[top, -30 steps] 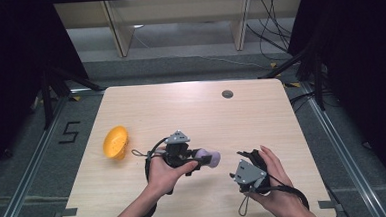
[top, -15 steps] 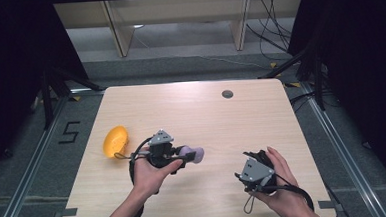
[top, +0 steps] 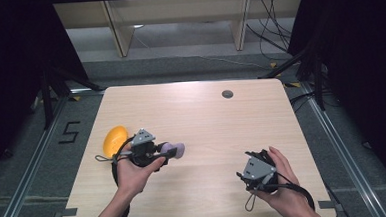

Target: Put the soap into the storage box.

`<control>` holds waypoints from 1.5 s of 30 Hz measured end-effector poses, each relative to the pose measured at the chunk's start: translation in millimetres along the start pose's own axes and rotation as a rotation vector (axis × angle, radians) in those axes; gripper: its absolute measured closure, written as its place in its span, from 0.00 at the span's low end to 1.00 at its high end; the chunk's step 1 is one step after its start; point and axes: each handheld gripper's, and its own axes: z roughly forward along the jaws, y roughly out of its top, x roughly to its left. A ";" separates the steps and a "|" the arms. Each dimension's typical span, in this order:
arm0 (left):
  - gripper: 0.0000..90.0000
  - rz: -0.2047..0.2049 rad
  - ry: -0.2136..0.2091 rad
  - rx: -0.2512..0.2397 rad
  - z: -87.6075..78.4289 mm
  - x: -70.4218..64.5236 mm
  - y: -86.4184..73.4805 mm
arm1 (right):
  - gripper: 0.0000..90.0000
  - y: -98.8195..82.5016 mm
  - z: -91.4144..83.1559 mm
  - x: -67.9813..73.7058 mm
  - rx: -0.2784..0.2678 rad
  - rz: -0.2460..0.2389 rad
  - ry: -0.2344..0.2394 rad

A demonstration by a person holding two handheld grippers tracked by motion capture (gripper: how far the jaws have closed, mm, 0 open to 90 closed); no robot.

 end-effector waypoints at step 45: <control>0.65 -0.117 0.442 -0.095 -65.7 95.4 -3.2 | 0.38 -5.6 4.6 -2.6 0.025 0.031 0.002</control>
